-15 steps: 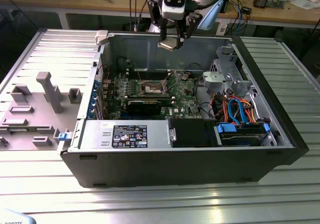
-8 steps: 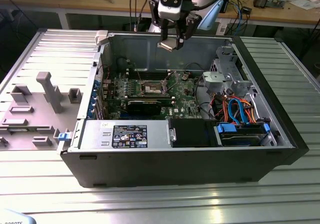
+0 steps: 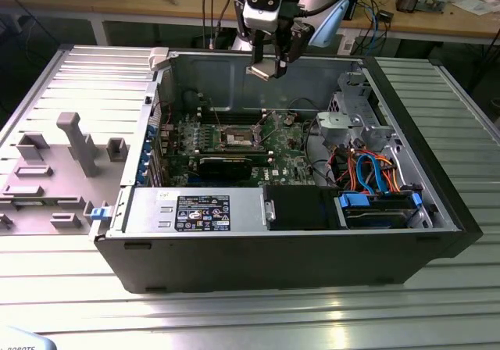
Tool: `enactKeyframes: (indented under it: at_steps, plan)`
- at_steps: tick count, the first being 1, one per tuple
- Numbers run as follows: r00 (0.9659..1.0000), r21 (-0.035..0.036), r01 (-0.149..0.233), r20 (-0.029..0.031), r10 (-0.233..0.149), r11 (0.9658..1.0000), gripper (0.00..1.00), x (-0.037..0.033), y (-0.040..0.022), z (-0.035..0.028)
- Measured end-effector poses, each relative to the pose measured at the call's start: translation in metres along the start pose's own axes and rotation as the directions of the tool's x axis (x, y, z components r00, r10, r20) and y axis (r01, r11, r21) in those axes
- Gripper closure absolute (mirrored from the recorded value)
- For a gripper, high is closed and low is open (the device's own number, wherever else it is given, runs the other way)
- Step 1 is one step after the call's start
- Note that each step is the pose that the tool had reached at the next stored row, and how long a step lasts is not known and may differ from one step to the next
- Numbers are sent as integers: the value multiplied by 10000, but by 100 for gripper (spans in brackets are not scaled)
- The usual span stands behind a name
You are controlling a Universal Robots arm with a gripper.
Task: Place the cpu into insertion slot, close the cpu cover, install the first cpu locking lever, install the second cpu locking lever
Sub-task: 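Place the cpu into insertion slot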
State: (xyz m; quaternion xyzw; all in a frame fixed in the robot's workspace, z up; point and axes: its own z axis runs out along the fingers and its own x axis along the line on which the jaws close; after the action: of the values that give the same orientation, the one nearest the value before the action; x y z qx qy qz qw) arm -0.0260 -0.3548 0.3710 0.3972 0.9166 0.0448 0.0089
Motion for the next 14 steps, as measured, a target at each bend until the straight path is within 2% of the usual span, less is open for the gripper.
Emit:
enactKeyframes:
  at_steps: [14]
  plan:
    - [10000, -2, -48, 4, 48, 10000, 46, 0, 0, 1]
